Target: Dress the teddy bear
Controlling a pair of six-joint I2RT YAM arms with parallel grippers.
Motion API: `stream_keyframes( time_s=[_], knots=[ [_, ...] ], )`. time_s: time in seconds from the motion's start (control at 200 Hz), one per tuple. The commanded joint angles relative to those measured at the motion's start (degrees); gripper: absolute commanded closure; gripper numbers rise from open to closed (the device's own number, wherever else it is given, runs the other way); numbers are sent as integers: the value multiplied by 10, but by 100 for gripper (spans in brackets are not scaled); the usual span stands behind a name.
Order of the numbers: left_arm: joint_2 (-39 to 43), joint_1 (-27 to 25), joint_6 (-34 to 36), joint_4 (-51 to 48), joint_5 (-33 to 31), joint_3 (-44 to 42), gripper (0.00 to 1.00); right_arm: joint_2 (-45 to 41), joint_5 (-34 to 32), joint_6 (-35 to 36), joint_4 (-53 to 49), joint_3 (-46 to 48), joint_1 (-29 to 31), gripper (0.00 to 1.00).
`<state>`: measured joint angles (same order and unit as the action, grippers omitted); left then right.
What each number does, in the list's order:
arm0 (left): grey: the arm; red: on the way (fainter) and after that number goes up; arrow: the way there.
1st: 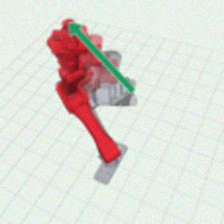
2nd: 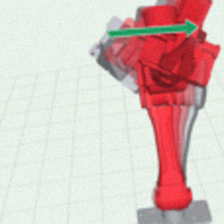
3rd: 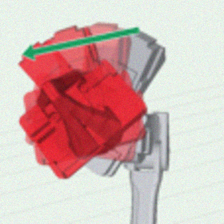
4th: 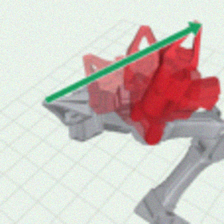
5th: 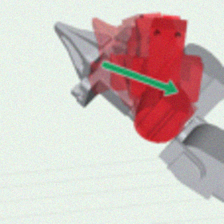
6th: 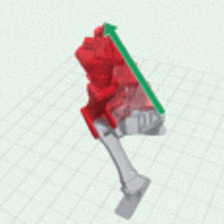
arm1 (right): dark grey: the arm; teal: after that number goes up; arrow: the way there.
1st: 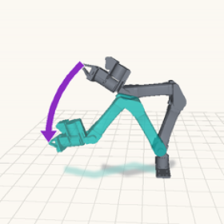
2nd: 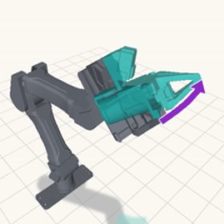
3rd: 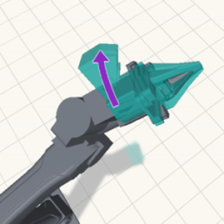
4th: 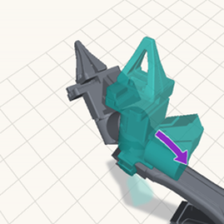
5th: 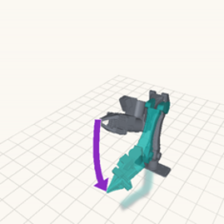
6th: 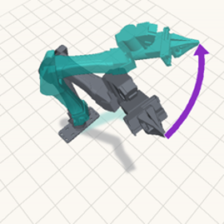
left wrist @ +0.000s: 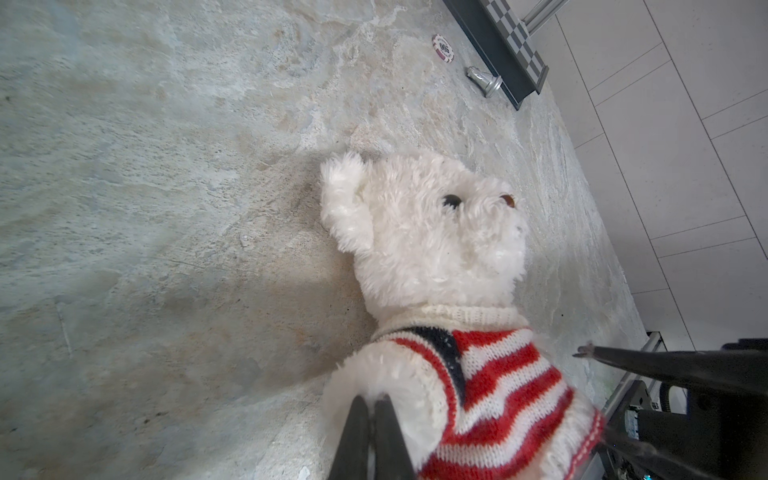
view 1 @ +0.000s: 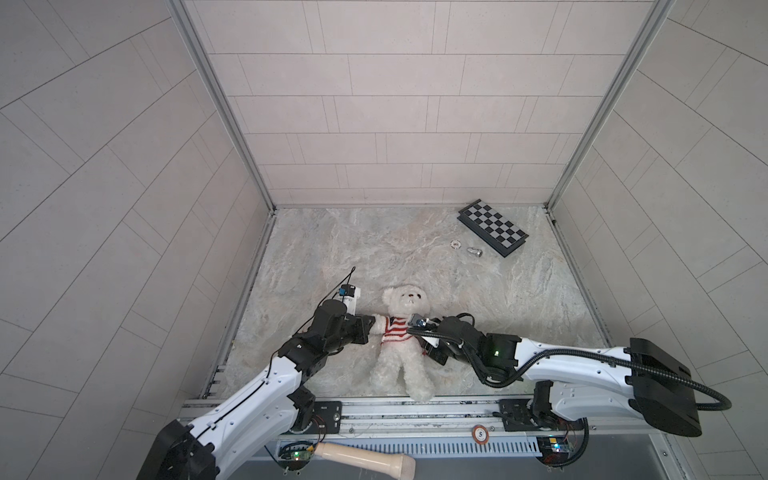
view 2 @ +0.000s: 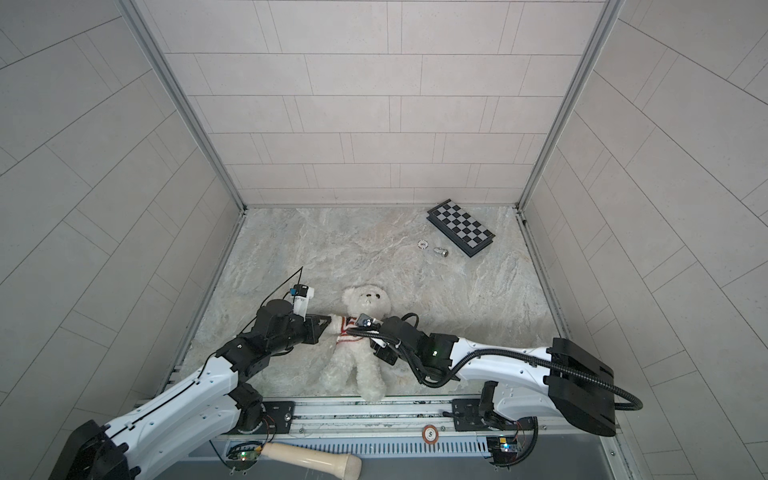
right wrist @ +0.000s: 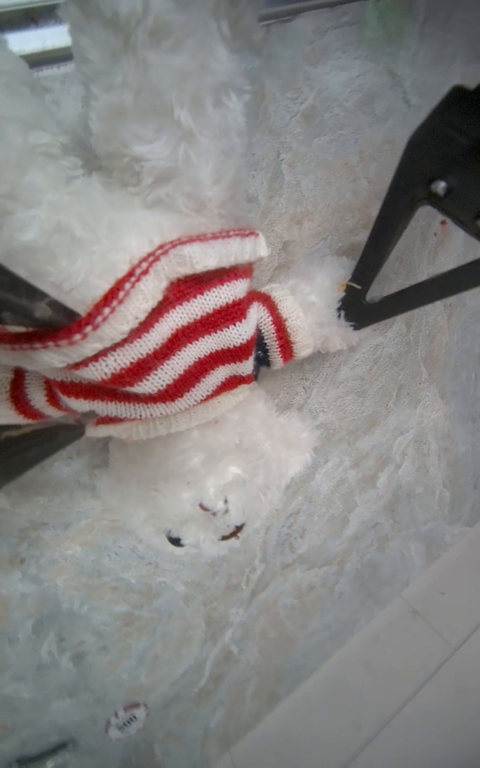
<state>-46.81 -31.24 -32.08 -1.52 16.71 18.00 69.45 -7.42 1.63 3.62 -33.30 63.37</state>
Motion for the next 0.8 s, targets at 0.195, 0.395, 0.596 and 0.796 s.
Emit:
stream_keyframes(
  time_s=[0.195, 0.395, 0.596, 0.796],
  knots=[
    [7, 3, -6, 10, -1, 13, 100, -8, 28, 8, 2, 5, 3, 84],
    [7, 3, -8, 12, -1, 15, 100, -6, 56, 6, 8, 9, 3, 73],
    [11, 4, -10, 12, -1, 14, 100, 14, 48, 6, 14, 1, 3, 79],
    [26, 4, -14, 13, -14, 16, 100, 19, 61, 10, 10, -3, 4, 100]
  ],
)
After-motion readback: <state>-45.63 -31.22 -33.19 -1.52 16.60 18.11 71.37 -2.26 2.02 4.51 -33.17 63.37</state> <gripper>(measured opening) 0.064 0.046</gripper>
